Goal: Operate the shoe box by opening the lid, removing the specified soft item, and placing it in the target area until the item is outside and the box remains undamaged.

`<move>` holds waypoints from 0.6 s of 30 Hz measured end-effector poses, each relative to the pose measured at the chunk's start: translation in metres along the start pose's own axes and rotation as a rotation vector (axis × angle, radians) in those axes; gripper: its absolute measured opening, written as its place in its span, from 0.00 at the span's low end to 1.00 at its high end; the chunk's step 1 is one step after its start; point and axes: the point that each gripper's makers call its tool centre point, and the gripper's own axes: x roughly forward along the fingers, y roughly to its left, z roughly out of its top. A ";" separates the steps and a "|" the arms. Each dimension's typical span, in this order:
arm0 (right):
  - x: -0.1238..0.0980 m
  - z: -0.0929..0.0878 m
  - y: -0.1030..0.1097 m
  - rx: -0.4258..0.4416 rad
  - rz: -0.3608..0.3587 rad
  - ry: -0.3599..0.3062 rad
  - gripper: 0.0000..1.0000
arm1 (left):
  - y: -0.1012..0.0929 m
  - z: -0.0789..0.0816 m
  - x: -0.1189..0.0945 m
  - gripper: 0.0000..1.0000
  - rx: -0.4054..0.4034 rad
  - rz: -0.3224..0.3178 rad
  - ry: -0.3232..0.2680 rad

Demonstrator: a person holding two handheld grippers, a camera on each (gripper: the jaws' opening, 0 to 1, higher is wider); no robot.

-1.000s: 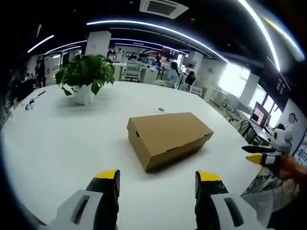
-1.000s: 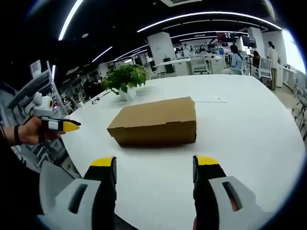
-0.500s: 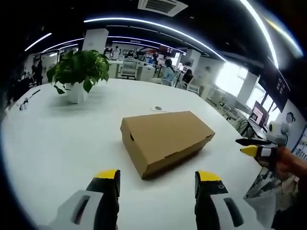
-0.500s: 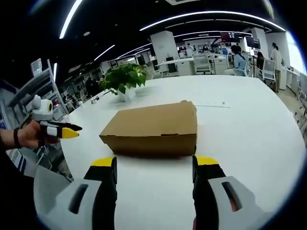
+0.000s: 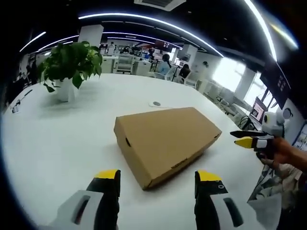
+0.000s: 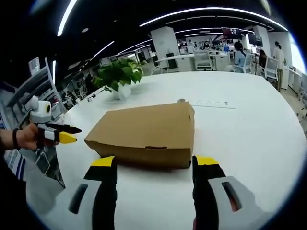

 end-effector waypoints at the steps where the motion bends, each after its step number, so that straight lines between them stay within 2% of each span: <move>1: 0.003 0.000 -0.002 0.001 0.000 0.003 0.60 | 0.003 -0.002 0.005 0.63 0.000 0.000 0.006; 5: 0.018 -0.006 -0.008 -0.031 0.004 0.045 0.59 | 0.008 -0.006 0.017 0.63 -0.009 -0.004 0.022; 13: 0.039 -0.012 -0.014 0.019 0.014 0.069 0.58 | 0.008 -0.018 0.036 0.62 0.018 -0.014 0.062; 18: 0.043 -0.011 -0.016 0.031 0.001 0.059 0.56 | 0.006 -0.018 0.042 0.55 0.041 -0.019 0.069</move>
